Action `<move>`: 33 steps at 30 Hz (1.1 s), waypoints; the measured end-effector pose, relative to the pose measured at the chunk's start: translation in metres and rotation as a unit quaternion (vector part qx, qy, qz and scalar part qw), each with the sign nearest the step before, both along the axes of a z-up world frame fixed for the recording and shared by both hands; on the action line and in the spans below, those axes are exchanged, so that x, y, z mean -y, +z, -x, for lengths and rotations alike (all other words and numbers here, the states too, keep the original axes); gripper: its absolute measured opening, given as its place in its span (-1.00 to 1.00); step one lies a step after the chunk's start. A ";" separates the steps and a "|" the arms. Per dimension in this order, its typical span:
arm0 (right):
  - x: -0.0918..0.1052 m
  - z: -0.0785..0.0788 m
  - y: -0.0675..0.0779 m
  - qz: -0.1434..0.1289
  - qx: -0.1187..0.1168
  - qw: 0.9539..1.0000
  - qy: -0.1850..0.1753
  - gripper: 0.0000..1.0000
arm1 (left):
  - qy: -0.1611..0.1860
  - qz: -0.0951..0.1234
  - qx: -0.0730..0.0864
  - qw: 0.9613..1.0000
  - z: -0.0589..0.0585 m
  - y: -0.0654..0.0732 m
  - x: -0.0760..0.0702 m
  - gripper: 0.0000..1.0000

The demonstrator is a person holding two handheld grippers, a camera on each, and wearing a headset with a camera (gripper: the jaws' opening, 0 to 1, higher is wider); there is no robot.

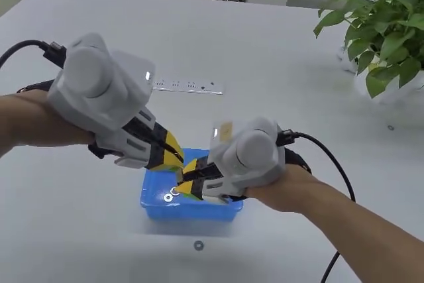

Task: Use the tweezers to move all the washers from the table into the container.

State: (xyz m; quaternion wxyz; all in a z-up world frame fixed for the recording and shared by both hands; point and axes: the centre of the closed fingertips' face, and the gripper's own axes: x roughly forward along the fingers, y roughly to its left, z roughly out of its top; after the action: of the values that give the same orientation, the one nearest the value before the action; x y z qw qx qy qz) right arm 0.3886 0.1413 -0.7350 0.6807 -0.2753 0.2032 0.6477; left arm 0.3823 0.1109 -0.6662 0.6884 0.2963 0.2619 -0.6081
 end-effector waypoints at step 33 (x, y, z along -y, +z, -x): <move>0.001 -0.014 -0.044 0.018 -0.053 0.998 -0.001 -0.79 | -0.002 -0.012 -0.035 0.999 -0.021 -0.043 -0.001 -0.88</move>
State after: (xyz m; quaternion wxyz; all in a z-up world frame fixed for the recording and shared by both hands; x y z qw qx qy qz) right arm 0.4028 0.1399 -0.7786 0.6644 -0.2530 0.2507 0.6571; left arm 0.4030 0.1116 -0.7089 0.6742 0.2838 0.2926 -0.6159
